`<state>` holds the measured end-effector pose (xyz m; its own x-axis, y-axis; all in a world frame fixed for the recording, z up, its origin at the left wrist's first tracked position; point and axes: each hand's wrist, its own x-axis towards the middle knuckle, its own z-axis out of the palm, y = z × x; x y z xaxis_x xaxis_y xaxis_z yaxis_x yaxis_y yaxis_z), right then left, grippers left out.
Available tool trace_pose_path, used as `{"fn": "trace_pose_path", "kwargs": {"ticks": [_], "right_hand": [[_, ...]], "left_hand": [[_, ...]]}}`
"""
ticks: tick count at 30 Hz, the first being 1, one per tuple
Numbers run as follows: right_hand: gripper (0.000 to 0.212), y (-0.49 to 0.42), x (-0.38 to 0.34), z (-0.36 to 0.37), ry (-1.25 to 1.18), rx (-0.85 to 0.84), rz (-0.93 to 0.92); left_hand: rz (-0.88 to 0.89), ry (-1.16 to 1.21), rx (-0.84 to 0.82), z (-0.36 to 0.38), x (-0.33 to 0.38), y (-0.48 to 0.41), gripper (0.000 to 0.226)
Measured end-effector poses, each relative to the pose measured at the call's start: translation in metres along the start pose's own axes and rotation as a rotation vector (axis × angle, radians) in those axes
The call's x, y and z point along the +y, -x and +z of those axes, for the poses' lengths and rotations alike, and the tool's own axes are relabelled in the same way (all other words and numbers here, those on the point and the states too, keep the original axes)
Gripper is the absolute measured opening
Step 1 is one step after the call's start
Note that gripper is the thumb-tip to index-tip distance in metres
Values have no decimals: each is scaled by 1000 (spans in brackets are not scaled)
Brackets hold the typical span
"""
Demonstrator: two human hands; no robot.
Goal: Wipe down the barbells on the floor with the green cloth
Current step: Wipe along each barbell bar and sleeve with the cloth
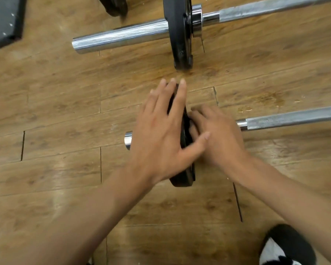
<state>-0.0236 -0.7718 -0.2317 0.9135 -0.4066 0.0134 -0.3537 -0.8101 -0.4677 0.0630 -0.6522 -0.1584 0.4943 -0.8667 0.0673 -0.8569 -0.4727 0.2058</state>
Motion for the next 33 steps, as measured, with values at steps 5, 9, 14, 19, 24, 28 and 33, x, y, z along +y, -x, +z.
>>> {"fn": "trace_pose_path", "kwargs": {"ticks": [5,9,14,19,24,28,33], "right_hand": [[48,-2,0,6,0,96,-7],[50,-16,8,11,-26,125,-19],[46,-18,7,12,-38,207,-23],[37,-34,13,6,-36,117,-26],[35,-37,3,1,-55,126,81],[44,-1,3,9,-36,98,2],[35,-32,2,-7,-59,-69,110]], "left_hand": [[-65,-64,57,-5,-14,-31,89],[-76,157,97,3,-6,-21,88],[-54,244,60,-1,-17,-52,85],[-90,252,57,1,-19,-56,81],[-56,187,74,4,-12,-53,82],[-45,148,159,11,4,-23,76],[-41,137,122,8,15,5,84]]}}
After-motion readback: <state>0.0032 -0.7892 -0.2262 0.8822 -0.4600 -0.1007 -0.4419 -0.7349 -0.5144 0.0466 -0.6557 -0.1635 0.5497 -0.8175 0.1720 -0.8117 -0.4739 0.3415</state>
